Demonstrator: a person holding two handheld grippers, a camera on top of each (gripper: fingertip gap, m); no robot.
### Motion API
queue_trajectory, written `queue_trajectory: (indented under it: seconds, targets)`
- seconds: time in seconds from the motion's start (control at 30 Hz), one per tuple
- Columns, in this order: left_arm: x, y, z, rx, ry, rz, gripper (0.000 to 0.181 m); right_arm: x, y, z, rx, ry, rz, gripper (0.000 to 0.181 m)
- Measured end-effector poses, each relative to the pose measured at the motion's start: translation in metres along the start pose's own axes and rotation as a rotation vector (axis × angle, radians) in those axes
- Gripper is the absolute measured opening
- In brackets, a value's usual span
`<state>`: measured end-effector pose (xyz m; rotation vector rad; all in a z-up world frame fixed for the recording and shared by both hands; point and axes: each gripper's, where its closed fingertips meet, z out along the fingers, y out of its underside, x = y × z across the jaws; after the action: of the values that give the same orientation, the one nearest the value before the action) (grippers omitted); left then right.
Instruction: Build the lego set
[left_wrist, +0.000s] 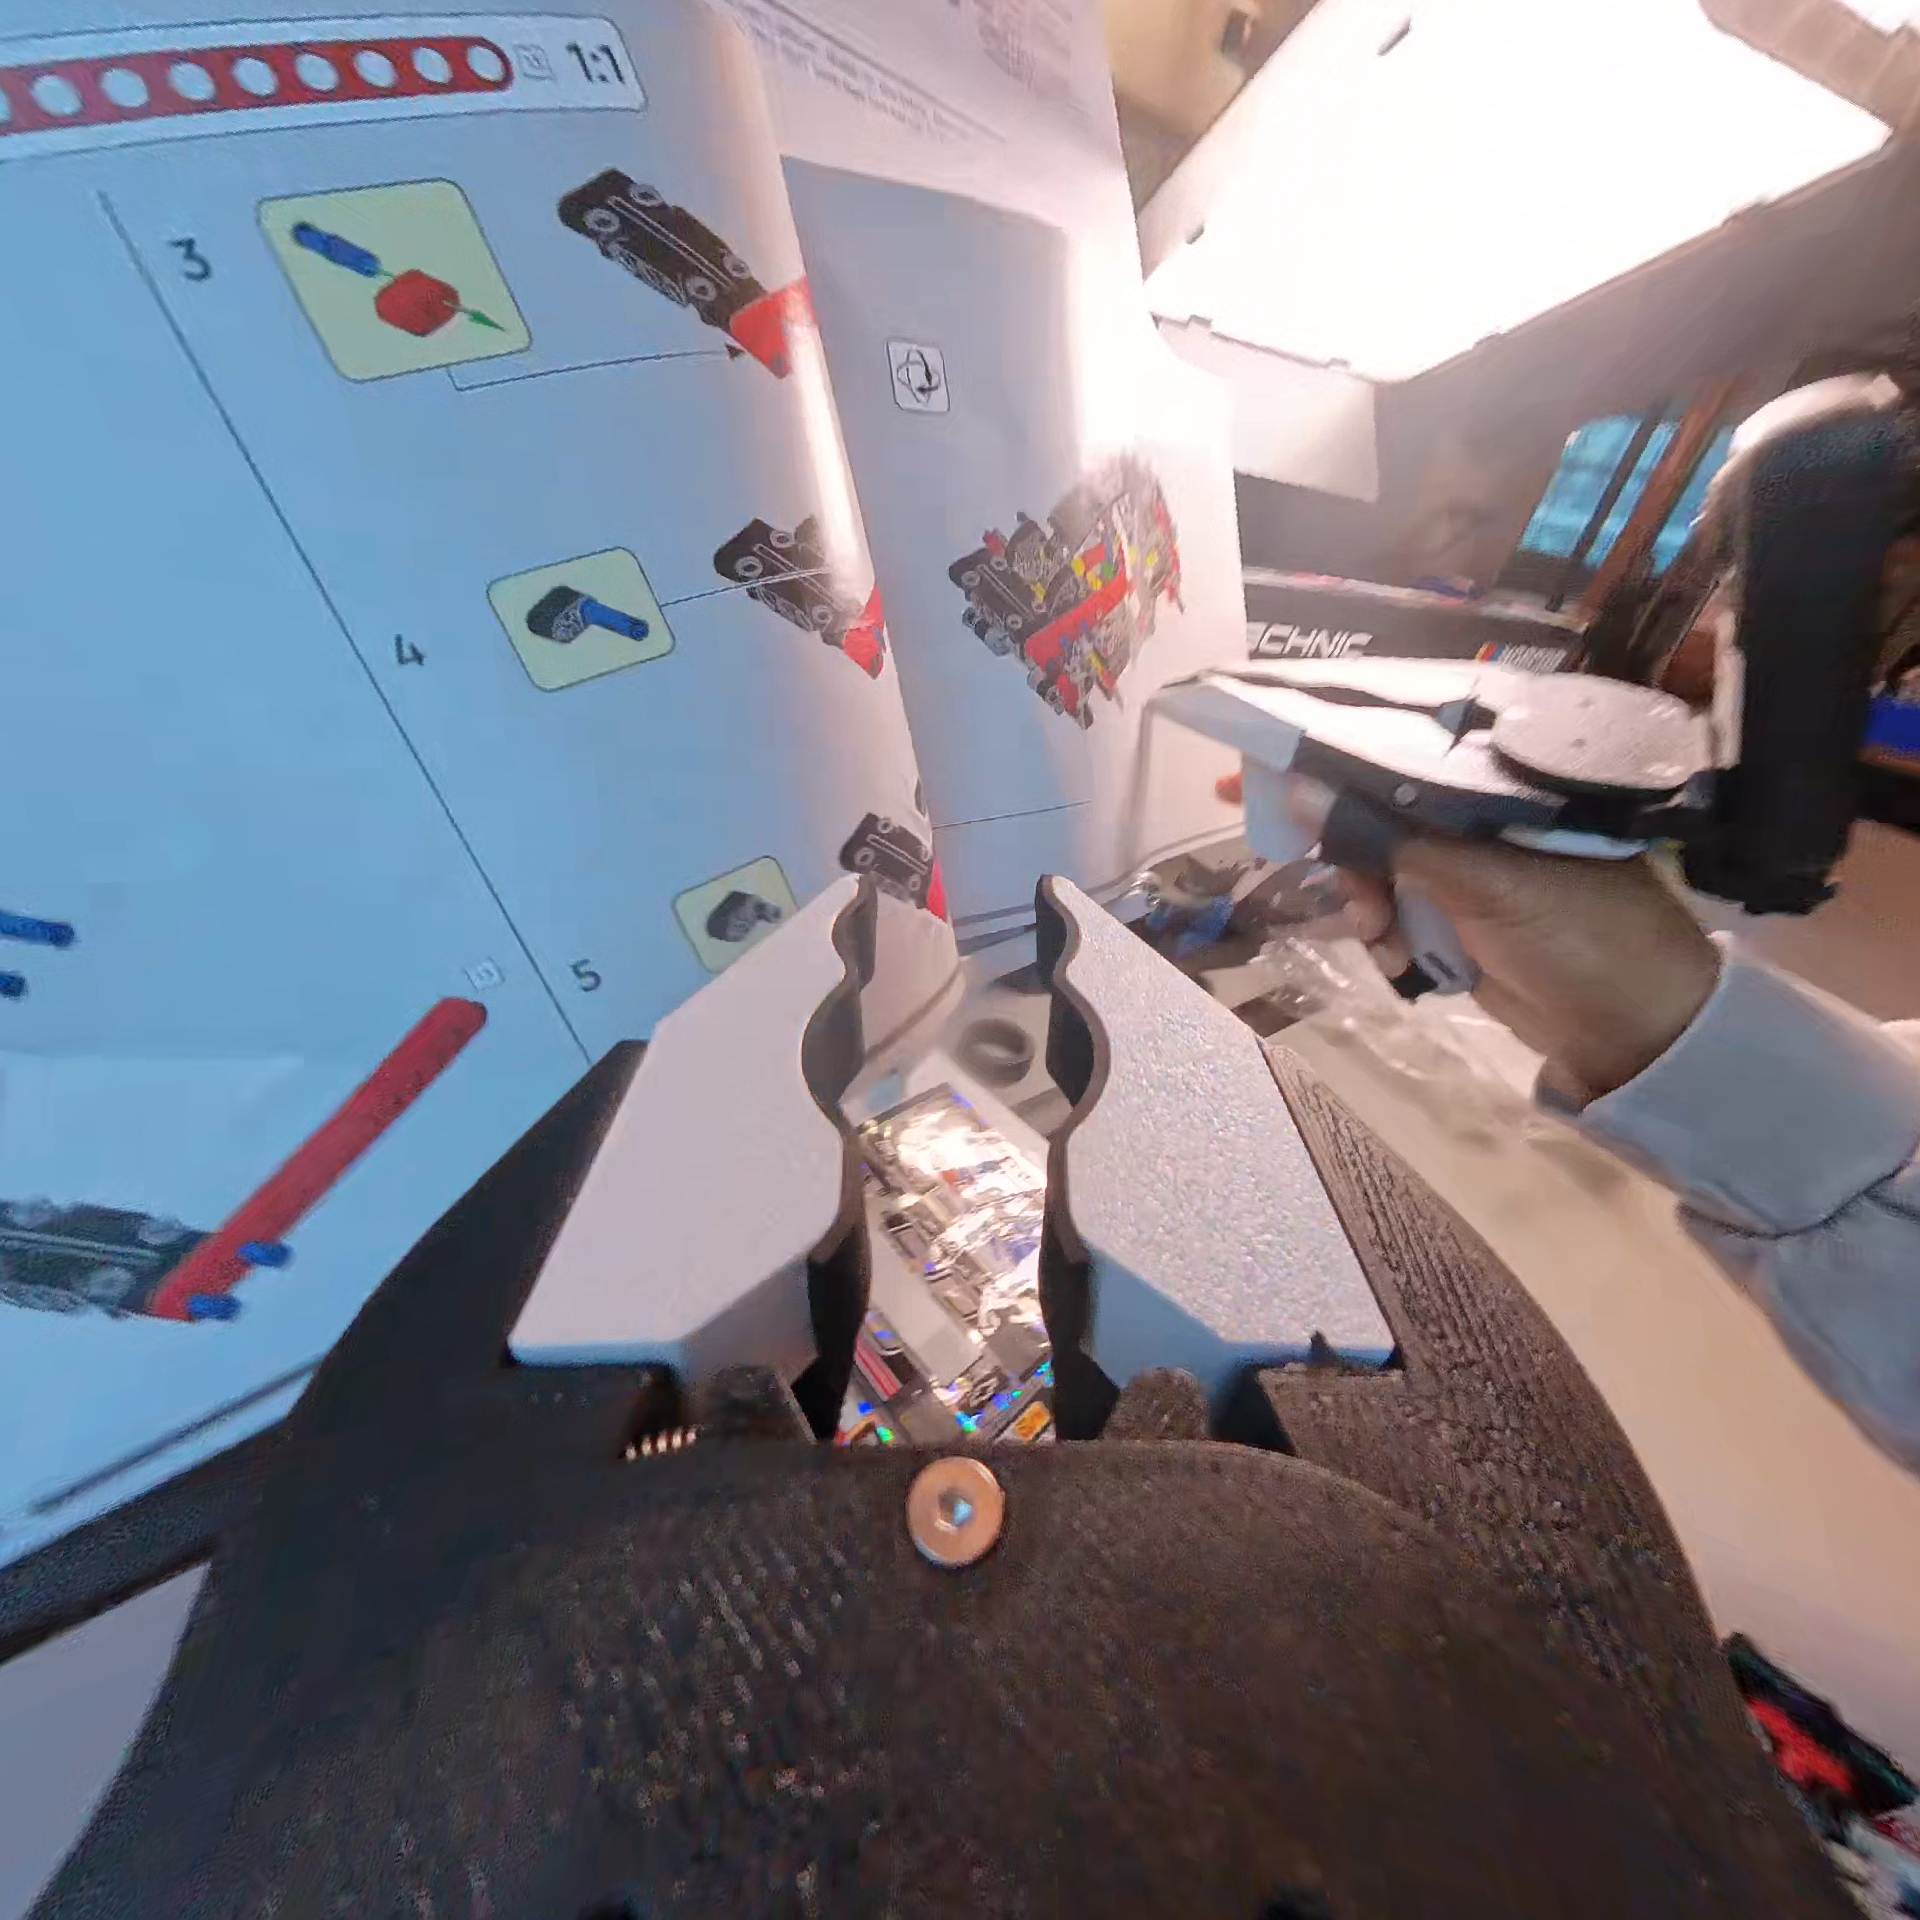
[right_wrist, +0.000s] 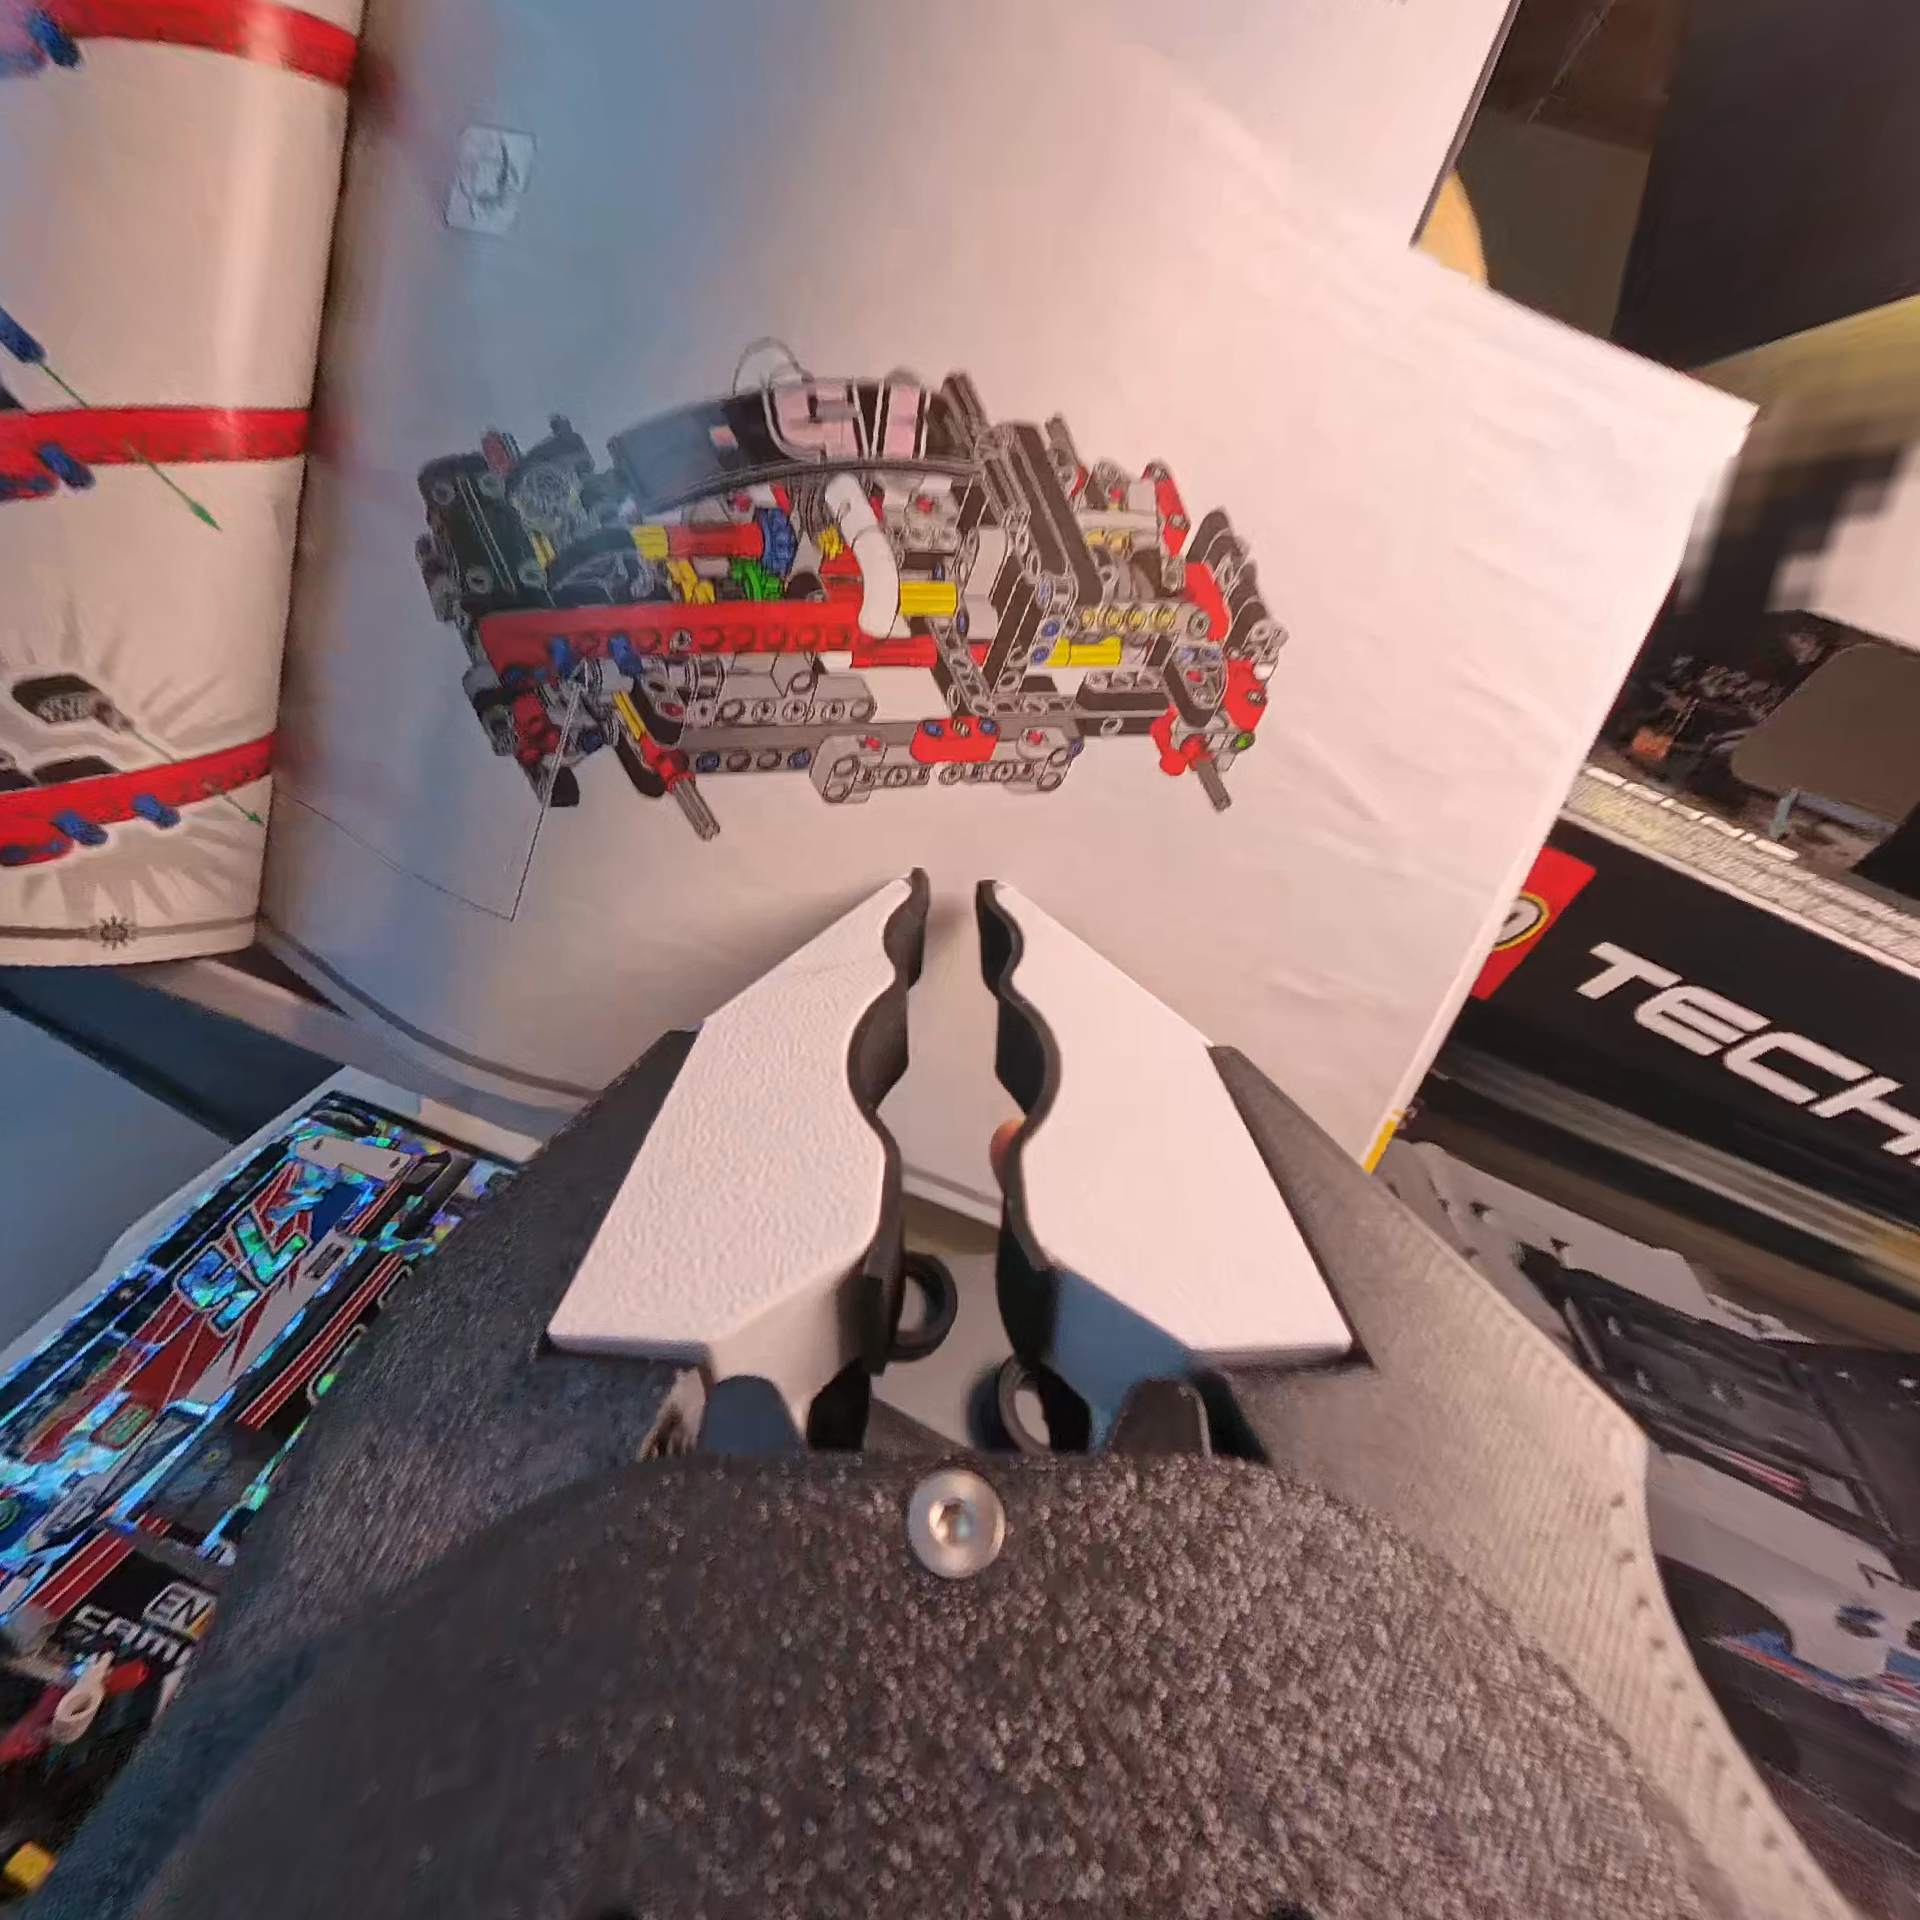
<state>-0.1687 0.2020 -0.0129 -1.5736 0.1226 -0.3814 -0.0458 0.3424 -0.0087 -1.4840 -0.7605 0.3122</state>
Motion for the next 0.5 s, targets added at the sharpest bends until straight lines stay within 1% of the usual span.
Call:
queue_trajectory:
  seconds: [0.03, 0.07, 0.13, 0.17, 0.2, 0.27, 0.3, 0.37, 0.5]
  targets:
    - [-0.004, 0.001, 0.005, -0.029, -0.029, 0.06, 0.031, 0.005, -0.009, -0.002, 0.034, 0.012, 0.002, 0.019]
    - [-0.013, 0.002, 0.01, -0.054, -0.073, 0.127, 0.031, 0.011, -0.016, -0.002, 0.053, 0.012, 0.016, 0.035]
    - [-0.036, 0.004, 0.018, -0.124, -0.168, 0.236, 0.034, 0.018, -0.029, 0.004, 0.039, -0.03, 0.054, 0.067]
    - [-0.049, 0.004, 0.021, -0.154, -0.21, 0.292, 0.035, 0.021, -0.033, 0.008, 0.019, -0.049, 0.059, 0.078]
    - [-0.062, 0.001, 0.022, -0.16, -0.26, 0.351, 0.028, 0.024, -0.038, 0.011, 0.002, -0.059, 0.049, 0.085]
    - [-0.08, -0.007, 0.024, -0.138, -0.306, 0.42, 0.004, 0.027, -0.043, 0.015, -0.024, -0.061, -0.002, 0.092]
    - [-0.084, -0.007, 0.026, -0.137, -0.298, 0.436, 0.0, 0.029, -0.043, 0.018, -0.041, -0.05, -0.037, 0.095]
    - [-0.085, -0.009, 0.029, -0.122, -0.284, 0.451, 0.0, 0.035, -0.042, 0.021, -0.056, -0.017, -0.079, 0.104]
    - [-0.083, -0.008, 0.032, -0.105, -0.309, 0.526, 0.0, 0.06, -0.047, 0.027, -0.034, 0.008, -0.006, 0.113]
